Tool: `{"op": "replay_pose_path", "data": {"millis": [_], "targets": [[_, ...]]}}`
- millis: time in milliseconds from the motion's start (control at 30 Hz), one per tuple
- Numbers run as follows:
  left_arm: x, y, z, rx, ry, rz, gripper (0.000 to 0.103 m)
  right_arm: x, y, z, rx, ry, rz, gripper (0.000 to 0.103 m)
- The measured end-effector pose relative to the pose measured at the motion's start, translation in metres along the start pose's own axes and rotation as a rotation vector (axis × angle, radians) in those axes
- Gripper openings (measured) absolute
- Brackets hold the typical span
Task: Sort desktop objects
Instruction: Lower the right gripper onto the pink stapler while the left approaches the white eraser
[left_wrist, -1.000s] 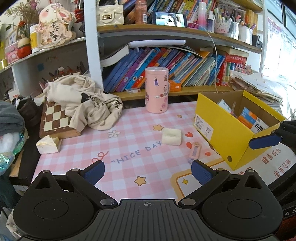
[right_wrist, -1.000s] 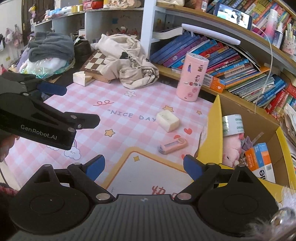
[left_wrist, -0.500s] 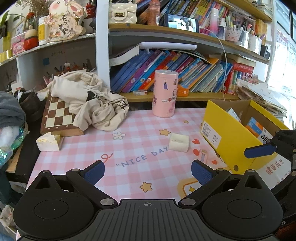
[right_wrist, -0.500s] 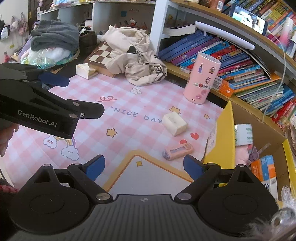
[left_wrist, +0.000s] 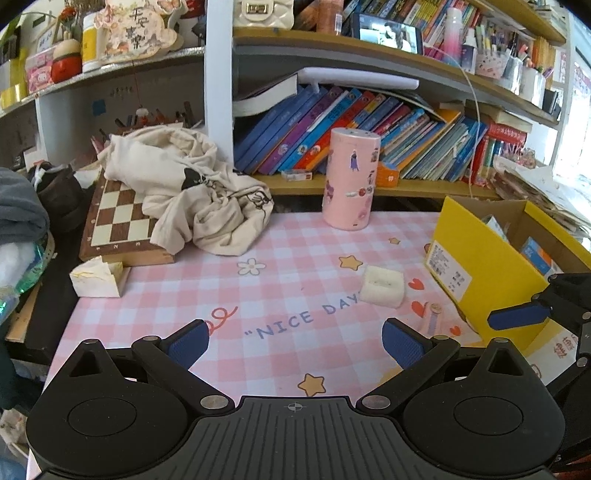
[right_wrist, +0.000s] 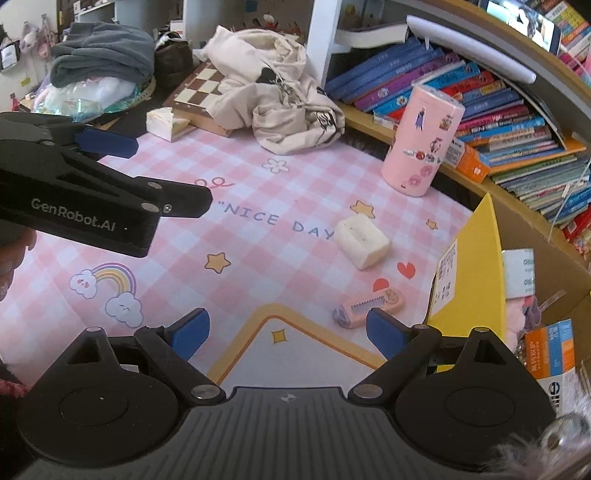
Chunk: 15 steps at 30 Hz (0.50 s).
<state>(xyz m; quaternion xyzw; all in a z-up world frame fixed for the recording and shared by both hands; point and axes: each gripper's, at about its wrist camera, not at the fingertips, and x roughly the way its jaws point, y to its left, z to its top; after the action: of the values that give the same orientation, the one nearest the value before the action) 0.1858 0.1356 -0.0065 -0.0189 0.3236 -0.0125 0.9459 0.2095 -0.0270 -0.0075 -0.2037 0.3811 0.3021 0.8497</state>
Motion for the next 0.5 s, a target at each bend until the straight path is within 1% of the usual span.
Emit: {"op": "replay_pose_path", "data": {"millis": [333, 500], "targets": [[0.027, 0.004, 0.001, -0.009, 0.062, -0.008, 0.101, 0.033, -0.011, 0.01, 0.021, 0.049, 0.01, 0.092], [0.038, 0.005, 0.0, -0.007, 0.088, -0.004, 0.101, 0.047, -0.019, 0.012, 0.052, 0.07, 0.011, 0.092]]}}
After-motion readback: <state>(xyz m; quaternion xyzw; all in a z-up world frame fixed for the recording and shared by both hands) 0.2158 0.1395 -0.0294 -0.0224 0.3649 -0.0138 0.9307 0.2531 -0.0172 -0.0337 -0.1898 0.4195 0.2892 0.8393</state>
